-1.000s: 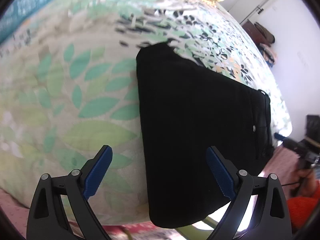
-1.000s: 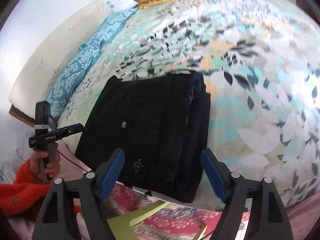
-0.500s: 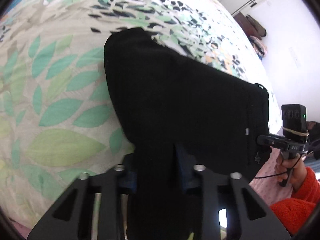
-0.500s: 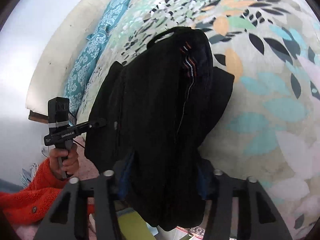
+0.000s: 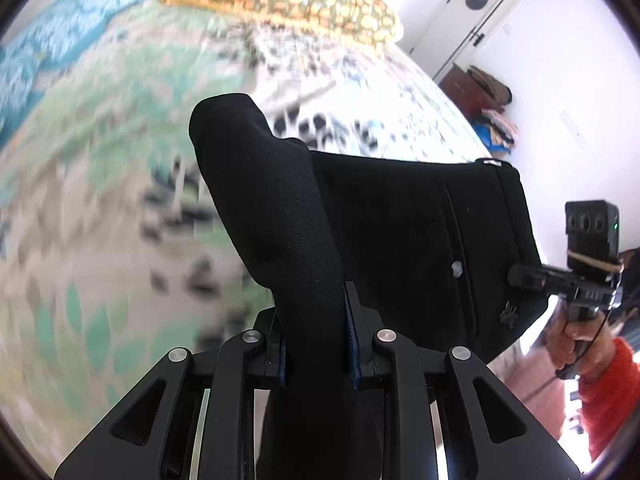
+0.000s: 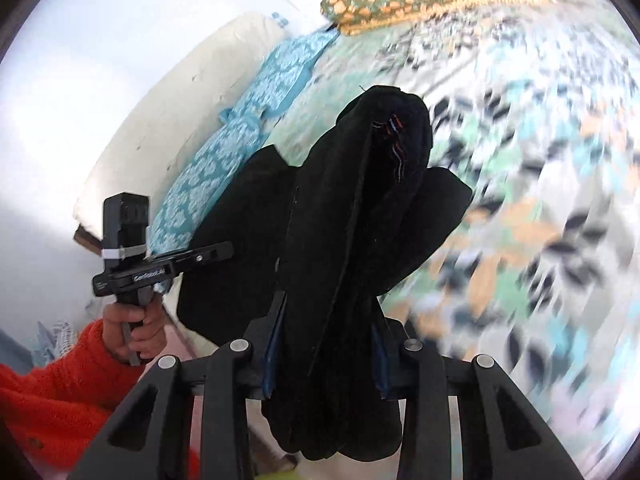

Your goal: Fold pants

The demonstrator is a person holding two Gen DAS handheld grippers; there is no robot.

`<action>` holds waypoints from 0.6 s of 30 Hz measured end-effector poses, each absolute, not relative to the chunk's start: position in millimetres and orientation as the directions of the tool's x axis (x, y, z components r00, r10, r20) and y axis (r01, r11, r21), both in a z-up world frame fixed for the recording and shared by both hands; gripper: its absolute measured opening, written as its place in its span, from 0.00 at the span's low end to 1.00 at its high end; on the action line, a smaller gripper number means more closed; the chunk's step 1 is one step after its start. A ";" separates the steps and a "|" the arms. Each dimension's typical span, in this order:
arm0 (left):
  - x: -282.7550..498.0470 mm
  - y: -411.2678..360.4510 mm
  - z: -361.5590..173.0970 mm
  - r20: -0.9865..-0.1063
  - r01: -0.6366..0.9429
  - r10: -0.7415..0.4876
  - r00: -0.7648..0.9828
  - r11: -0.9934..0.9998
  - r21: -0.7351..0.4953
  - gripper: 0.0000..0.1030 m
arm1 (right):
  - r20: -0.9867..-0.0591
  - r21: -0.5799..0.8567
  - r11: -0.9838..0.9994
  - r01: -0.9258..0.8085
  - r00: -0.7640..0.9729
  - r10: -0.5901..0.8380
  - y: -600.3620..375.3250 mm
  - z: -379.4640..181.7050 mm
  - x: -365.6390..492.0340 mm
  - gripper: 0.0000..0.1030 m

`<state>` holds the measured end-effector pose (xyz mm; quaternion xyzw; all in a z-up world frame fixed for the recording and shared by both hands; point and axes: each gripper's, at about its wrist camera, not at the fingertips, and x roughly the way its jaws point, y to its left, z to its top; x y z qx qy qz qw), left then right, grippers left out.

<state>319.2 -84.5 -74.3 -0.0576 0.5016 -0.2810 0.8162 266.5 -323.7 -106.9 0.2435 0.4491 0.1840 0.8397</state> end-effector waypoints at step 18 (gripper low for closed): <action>250.5 -69.9 -138.0 -0.819 0.257 -0.083 0.568 0.963 0.081 0.93 | -0.817 0.142 0.958 0.251 0.576 -0.030 -290.4 -151.7 173.5 0.86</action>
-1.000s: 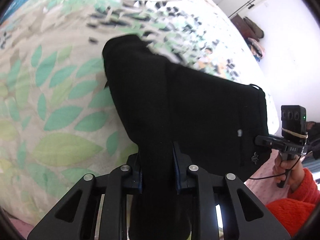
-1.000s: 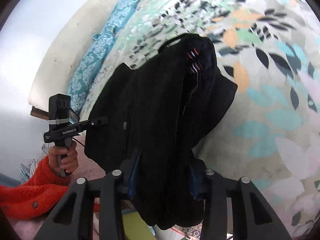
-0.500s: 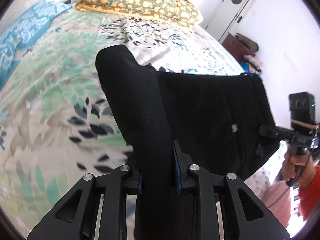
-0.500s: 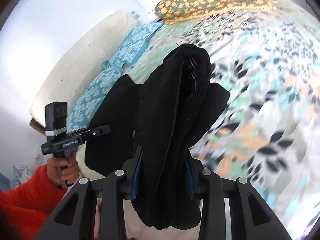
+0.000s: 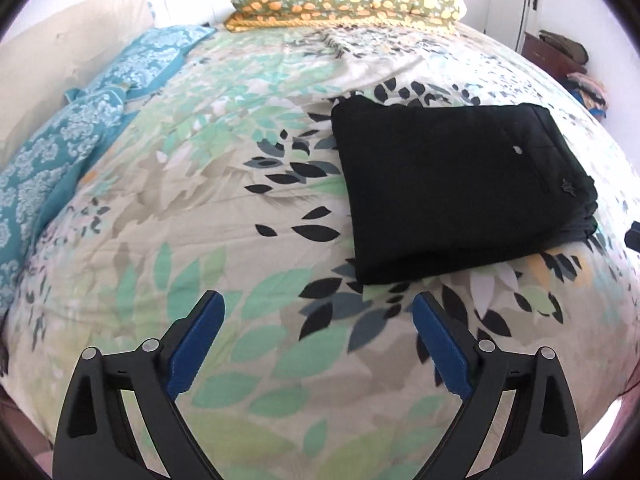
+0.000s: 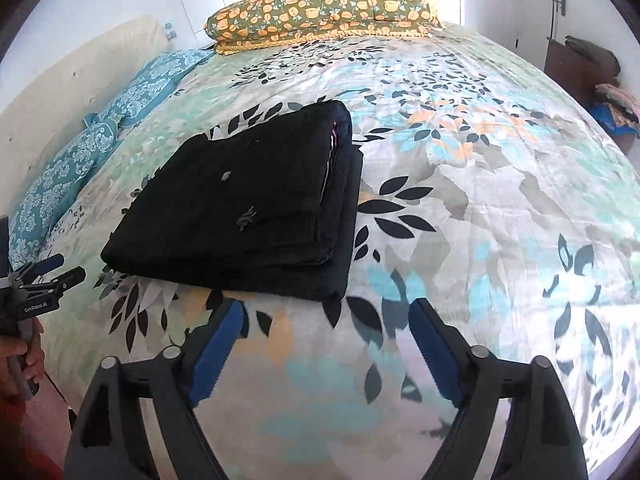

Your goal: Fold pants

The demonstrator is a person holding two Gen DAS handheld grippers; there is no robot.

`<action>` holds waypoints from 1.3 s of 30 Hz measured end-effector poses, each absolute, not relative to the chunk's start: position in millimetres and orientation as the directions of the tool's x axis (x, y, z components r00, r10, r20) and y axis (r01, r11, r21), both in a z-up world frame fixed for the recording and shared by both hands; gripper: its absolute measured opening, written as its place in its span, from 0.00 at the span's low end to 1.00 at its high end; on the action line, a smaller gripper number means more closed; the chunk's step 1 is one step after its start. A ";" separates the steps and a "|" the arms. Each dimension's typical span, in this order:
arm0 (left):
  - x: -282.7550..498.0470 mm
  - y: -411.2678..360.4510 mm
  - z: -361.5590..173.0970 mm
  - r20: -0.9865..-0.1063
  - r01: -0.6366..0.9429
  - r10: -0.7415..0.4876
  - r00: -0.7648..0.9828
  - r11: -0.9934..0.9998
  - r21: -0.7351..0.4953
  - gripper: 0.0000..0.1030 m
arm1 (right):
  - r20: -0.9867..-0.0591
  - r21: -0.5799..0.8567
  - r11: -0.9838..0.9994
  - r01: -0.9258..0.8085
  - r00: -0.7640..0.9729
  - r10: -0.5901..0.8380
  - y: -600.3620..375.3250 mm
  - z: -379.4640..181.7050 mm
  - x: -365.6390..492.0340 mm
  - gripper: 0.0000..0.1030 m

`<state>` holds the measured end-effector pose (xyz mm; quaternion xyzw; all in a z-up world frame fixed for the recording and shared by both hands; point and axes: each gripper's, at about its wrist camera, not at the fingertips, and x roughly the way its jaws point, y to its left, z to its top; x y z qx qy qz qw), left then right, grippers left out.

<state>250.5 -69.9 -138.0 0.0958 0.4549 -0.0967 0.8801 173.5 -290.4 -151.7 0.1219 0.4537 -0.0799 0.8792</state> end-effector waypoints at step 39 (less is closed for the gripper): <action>170.7 -96.0 -15.0 -0.762 0.218 -0.127 0.635 0.976 0.019 0.98 | -0.742 -0.043 0.942 0.333 0.621 -0.254 -185.3 -34.0 122.6 1.00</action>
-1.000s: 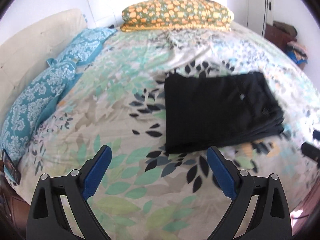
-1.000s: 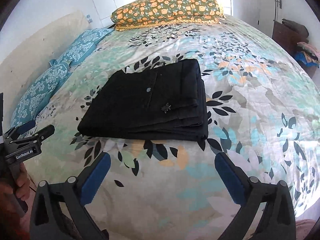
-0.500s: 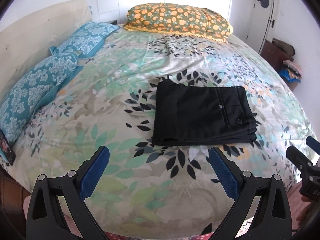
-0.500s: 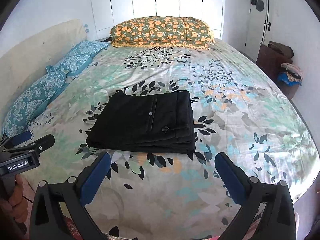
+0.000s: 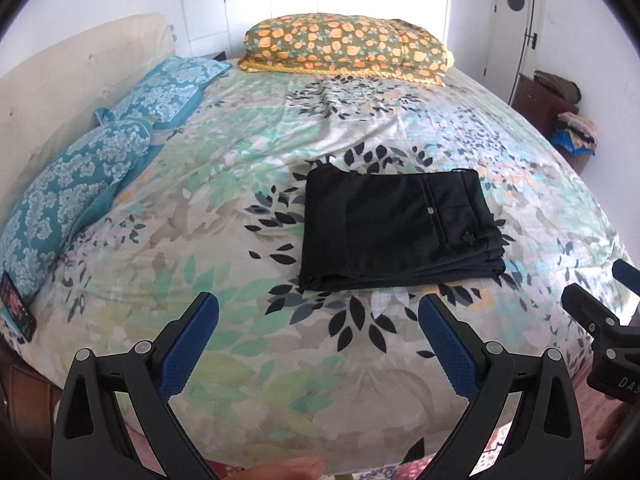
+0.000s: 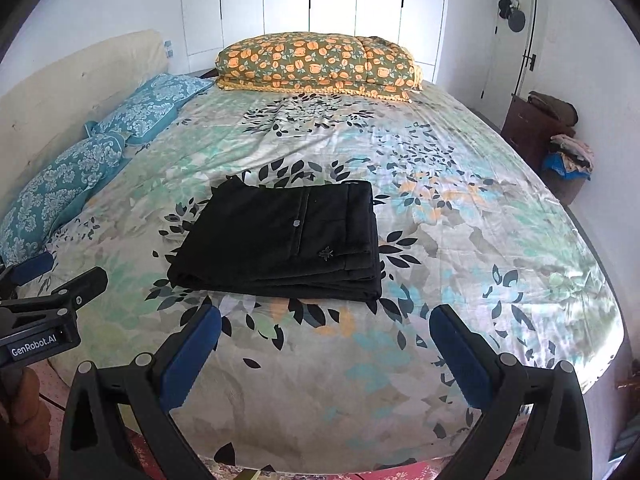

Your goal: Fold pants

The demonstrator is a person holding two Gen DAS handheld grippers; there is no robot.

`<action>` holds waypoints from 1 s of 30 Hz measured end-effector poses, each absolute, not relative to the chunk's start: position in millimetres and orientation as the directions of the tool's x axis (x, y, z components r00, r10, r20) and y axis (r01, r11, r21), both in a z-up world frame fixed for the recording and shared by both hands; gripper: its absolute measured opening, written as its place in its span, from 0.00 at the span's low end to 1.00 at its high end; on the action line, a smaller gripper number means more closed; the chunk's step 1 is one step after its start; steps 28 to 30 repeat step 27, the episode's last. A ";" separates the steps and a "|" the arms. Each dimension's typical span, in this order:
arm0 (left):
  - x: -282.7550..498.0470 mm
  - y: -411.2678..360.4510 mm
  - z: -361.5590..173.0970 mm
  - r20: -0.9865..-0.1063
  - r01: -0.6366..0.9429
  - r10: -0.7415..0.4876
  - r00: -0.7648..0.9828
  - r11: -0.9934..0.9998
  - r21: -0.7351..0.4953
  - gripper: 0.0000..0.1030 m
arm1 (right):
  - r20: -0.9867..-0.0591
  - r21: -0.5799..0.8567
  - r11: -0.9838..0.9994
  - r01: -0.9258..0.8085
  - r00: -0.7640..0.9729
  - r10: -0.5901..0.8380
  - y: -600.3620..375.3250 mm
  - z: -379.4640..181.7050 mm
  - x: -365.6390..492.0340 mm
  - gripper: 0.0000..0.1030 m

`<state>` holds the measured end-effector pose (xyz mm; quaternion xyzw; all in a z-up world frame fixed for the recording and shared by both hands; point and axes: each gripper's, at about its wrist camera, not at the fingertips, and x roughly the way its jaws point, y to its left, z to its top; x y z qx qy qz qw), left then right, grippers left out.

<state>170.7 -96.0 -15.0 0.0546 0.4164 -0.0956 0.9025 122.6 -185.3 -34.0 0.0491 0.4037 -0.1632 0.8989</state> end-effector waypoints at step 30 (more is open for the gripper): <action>164.4 -96.5 -12.6 -0.743 0.218 -0.137 0.655 0.976 0.013 0.98 | -0.751 -0.054 0.944 0.326 0.609 -0.254 -182.8 -41.8 121.2 1.00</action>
